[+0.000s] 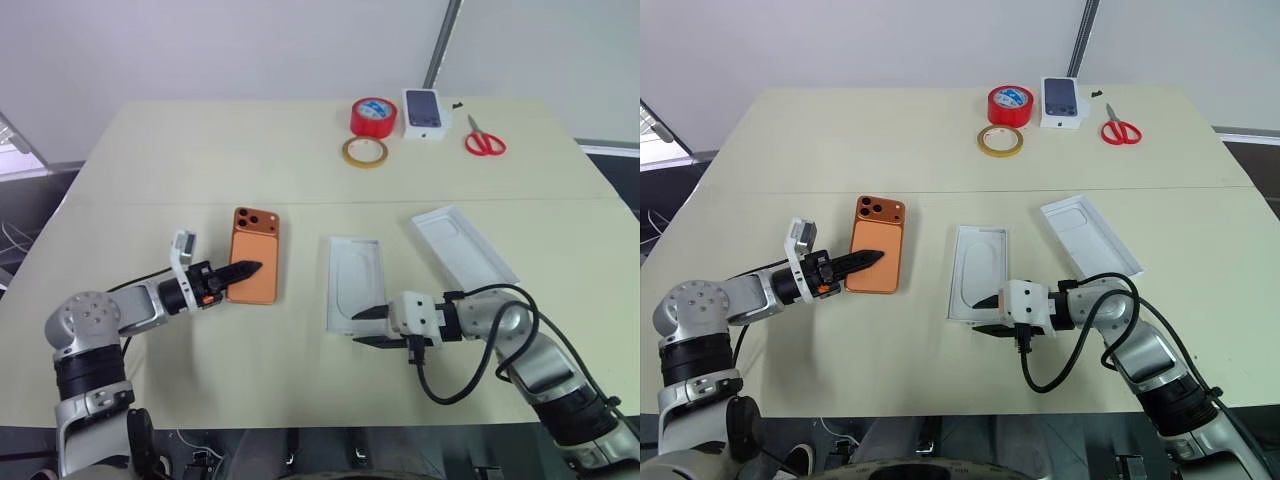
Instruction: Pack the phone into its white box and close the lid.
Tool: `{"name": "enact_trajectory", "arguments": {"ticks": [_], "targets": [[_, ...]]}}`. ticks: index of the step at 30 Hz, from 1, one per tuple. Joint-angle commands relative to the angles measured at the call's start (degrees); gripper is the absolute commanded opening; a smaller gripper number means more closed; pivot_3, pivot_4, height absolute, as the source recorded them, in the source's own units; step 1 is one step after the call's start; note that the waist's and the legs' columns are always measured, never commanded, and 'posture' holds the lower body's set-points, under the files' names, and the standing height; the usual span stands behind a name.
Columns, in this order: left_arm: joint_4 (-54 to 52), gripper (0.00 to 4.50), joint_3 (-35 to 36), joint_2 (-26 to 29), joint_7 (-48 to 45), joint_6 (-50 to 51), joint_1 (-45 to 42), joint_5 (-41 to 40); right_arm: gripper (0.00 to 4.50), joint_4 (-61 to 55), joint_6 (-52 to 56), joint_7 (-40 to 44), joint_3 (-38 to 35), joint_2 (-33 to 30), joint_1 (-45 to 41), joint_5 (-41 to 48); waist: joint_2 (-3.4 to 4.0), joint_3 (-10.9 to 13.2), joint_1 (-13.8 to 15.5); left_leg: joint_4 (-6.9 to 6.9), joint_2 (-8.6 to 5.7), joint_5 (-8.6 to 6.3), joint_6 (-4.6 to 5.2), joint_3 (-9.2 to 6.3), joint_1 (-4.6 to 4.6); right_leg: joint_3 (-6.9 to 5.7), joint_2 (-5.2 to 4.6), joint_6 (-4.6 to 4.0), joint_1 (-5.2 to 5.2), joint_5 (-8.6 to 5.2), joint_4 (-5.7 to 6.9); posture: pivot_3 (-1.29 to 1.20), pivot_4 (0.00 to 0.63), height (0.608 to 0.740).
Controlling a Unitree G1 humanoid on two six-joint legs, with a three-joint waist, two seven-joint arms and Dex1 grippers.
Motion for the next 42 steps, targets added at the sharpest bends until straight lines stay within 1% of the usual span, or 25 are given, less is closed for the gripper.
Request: {"name": "enact_trajectory", "arguments": {"ticks": [1,4,7,9,14,16,20,23,25,27,29,31,35,39,41,42], "targets": [[-0.7,0.00,0.2,0.9,-0.6,-0.8,-1.8,-1.6,0.04,-0.4,-0.2,0.6,-0.5,-0.5,0.1,1.0,0.00,0.0,0.0,0.00,0.00,0.00,0.00,0.00,0.00,0.00,0.00,0.00,0.00,0.00,0.00,0.00,0.150,0.740],[-0.6,0.00,0.3,0.8,-0.5,-0.8,-2.0,-1.6,0.04,1.4,-2.7,-0.1,0.9,-0.7,0.1,-2.1,-0.01,0.0,0.0,0.00,0.00,0.00,-0.01,0.00,0.00,0.00,0.00,0.00,0.00,0.00,0.00,0.00,0.150,0.740],[-0.6,0.00,0.6,0.6,0.0,-0.7,-2.2,-1.6,0.04,1.2,-2.5,-0.6,1.1,0.0,-0.1,-2.0,-0.01,0.0,0.0,0.00,0.00,0.01,-0.02,0.00,0.01,0.00,0.00,0.00,0.00,0.00,0.00,0.00,0.150,0.740],[-0.6,0.00,1.1,0.2,0.7,-0.6,-2.6,-2.0,0.04,-0.1,0.4,-1.3,0.4,1.6,-1.4,0.2,-0.01,0.0,-0.1,0.00,0.00,0.02,-0.03,0.00,0.01,0.00,0.00,0.00,0.00,0.00,0.01,0.00,0.150,0.740],[-0.6,0.00,2.8,-2.9,4.3,0.2,-6.2,-3.7,0.04,-1.5,4.6,-3.9,1.6,7.1,-6.2,1.5,-0.06,0.0,0.0,0.01,0.00,0.04,-0.05,0.00,0.01,0.00,0.01,0.00,-0.02,0.00,0.06,0.00,0.150,0.740],[-1.1,0.00,2.9,-4.7,5.9,0.3,-7.8,-4.4,0.04,0.3,4.9,-5.5,3.5,9.3,-8.5,-1.0,-0.07,0.0,0.0,0.04,0.00,0.16,-0.27,0.00,0.00,0.00,0.01,0.01,-0.01,0.00,0.06,0.00,0.150,0.740],[-0.7,0.00,2.4,-8.0,9.4,-1.4,-10.3,-3.8,0.04,6.2,2.6,-9.2,7.3,13.2,-12.8,-6.5,-0.08,0.0,0.0,0.05,-0.03,0.17,-0.28,0.00,-0.01,-0.01,0.01,0.01,-0.02,0.01,0.06,0.00,0.150,0.740],[-0.8,0.00,2.0,-9.2,10.9,-2.3,-10.8,-3.8,0.04,8.6,3.0,-11.0,8.8,15.9,-14.5,-8.1,-0.08,0.0,-0.1,0.05,-0.04,0.19,-0.33,0.01,-0.01,-0.01,0.02,0.01,-0.04,0.01,0.10,0.00,0.150,0.740],[-0.6,0.00,2.5,-9.8,11.8,-2.1,-11.0,-4.4,0.59,8.7,3.6,-10.4,8.9,16.3,-14.6,-7.6,-0.08,0.0,-0.2,0.05,-0.03,0.20,-0.34,0.00,-0.01,-0.01,0.04,0.01,-0.06,0.01,0.13,0.00,0.150,0.740],[-0.5,0.00,2.6,-10.1,12.4,-2.1,-11.0,-4.7,1.39,8.5,3.7,-10.1,9.0,16.3,-14.5,-7.4,-0.08,0.0,-0.2,0.05,-0.04,0.20,-0.34,0.01,-0.01,-0.01,0.04,0.02,-0.06,0.01,0.13,0.00,0.150,0.740],[-1.2,0.00,1.8,-10.5,12.6,-1.8,-10.2,-4.6,2.49,6.1,4.1,-9.2,8.2,15.6,-13.9,-5.9,-0.08,0.0,-0.2,0.06,-0.04,0.20,-0.34,0.01,-0.01,-0.01,0.04,0.02,-0.05,0.01,0.13,0.00,0.150,0.740],[-1.7,0.00,1.1,-11.0,12.8,-2.3,-9.4,-4.4,3.48,3.9,5.2,-7.8,6.7,14.7,-13.4,-3.4,-0.08,0.0,-0.1,0.06,-0.04,0.20,-0.34,0.01,-0.01,-0.01,0.05,0.02,-0.05,0.01,0.13,0.00,0.150,0.740],[-1.4,0.00,0.5,-11.4,13.4,-2.7,-8.6,-4.1,3.48,2.0,8.1,-6.6,1.6,12.5,-12.7,1.8,-0.10,0.1,-0.1,0.06,-0.04,0.20,-0.34,0.01,-0.01,-0.01,0.04,0.02,-0.04,0.01,0.12,0.00,0.150,0.740],[-1.2,0.00,-1.4,-11.4,13.4,-2.1,-7.3,-3.6,3.48,5.8,6.4,-7.0,-1.6,8.4,-12.2,0.5,-0.10,0.1,-0.1,0.06,-0.04,0.20,-0.34,0.00,-0.01,-0.01,0.04,0.02,-0.03,0.01,0.12,0.00,0.150,0.740],[-1.3,1.00,-2.9,-11.1,12.9,-2.0,-6.6,-3.3,3.54,7.1,5.8,-7.6,-2.5,7.4,-12.2,0.3,-0.10,0.1,-0.1,0.06,-0.04,0.20,-0.33,0.00,-0.01,-0.01,0.04,0.02,-0.03,0.01,0.11,0.00,0.150,0.740],[-1.3,1.32,-3.5,-10.9,12.5,-2.1,-6.4,-3.3,3.54,7.4,5.8,-7.8,-2.8,7.2,-12.4,0.3,-0.10,0.1,-0.2,0.05,-0.04,0.20,-0.33,0.00,-0.01,-0.01,0.04,0.01,-0.03,0.01,0.11,0.00,0.150,0.740]]}}
